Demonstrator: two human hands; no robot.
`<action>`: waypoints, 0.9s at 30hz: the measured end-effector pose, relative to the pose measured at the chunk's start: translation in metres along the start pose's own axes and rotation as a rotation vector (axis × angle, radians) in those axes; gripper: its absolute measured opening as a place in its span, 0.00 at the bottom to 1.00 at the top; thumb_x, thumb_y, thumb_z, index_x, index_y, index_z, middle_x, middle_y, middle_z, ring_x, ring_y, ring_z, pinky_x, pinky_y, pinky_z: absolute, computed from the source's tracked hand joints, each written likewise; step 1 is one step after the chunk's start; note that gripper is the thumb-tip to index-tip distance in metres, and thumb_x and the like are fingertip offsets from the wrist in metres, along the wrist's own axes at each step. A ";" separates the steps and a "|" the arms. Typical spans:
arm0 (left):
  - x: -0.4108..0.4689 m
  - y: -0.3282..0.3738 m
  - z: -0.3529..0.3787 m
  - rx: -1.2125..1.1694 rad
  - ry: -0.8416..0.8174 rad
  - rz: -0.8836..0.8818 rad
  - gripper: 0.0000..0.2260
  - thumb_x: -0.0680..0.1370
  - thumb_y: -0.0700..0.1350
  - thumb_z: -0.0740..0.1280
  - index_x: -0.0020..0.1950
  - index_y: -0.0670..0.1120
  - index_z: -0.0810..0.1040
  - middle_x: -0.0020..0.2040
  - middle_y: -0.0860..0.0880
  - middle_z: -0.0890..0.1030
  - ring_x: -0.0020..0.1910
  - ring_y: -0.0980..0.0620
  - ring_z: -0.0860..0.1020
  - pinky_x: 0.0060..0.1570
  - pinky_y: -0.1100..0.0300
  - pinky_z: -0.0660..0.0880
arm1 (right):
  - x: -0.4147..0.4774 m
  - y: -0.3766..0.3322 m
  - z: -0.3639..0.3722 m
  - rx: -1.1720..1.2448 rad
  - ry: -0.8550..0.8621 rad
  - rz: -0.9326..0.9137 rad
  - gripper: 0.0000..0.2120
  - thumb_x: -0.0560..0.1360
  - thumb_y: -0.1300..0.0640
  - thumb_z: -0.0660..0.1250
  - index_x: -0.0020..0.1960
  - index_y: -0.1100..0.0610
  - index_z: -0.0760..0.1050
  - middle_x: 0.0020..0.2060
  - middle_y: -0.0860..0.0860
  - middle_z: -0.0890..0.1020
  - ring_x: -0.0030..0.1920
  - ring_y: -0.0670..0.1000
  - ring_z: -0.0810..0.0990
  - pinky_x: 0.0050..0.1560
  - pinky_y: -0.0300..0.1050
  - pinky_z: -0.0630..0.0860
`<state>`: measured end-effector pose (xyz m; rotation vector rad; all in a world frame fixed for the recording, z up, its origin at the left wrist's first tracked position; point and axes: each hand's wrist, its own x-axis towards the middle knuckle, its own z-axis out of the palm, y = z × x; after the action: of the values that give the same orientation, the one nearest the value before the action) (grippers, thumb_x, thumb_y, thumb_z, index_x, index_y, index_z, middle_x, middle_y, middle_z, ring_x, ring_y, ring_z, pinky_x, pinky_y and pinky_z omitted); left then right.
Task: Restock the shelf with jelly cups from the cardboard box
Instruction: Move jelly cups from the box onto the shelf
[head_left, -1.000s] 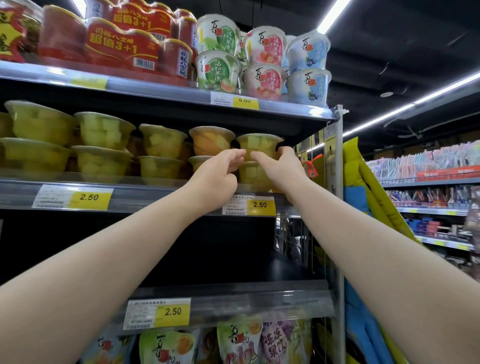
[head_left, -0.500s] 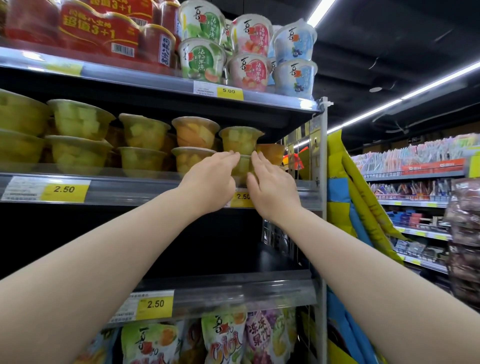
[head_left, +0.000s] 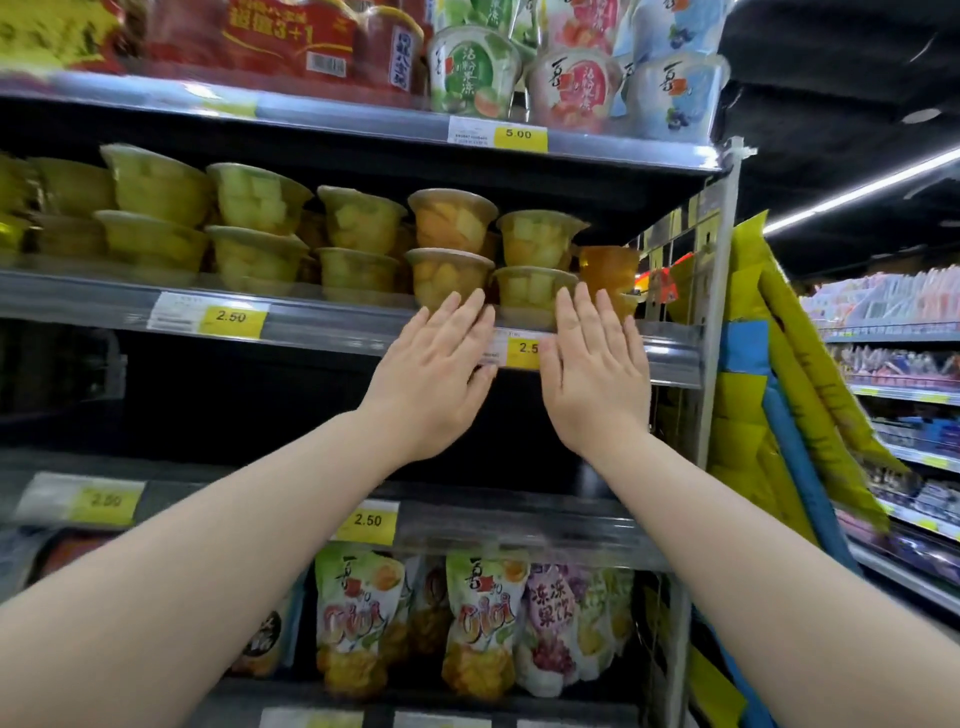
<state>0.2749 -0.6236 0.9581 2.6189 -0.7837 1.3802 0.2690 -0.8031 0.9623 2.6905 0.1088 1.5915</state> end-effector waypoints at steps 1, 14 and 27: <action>-0.009 -0.002 -0.001 0.033 -0.028 -0.002 0.27 0.83 0.55 0.46 0.79 0.47 0.45 0.79 0.49 0.45 0.78 0.50 0.44 0.75 0.54 0.40 | -0.008 -0.002 0.000 0.007 -0.020 0.009 0.27 0.82 0.44 0.38 0.79 0.52 0.43 0.78 0.50 0.45 0.77 0.49 0.41 0.73 0.46 0.35; -0.216 -0.076 -0.053 0.071 -0.554 -0.276 0.39 0.77 0.56 0.62 0.79 0.47 0.42 0.79 0.46 0.46 0.78 0.44 0.50 0.73 0.46 0.59 | -0.127 -0.120 -0.038 0.239 -0.467 0.055 0.28 0.81 0.44 0.53 0.78 0.51 0.52 0.78 0.51 0.53 0.77 0.53 0.49 0.73 0.51 0.55; -0.519 -0.156 -0.107 0.020 -0.928 -0.594 0.37 0.78 0.56 0.61 0.79 0.48 0.44 0.79 0.46 0.45 0.78 0.47 0.49 0.74 0.47 0.55 | -0.330 -0.356 -0.002 0.552 -0.921 -0.075 0.30 0.77 0.42 0.62 0.76 0.46 0.58 0.76 0.47 0.59 0.76 0.51 0.57 0.73 0.51 0.61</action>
<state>0.0277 -0.2484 0.6373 3.0619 0.0306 -0.0060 0.0905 -0.4703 0.6577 3.4448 0.6853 0.1804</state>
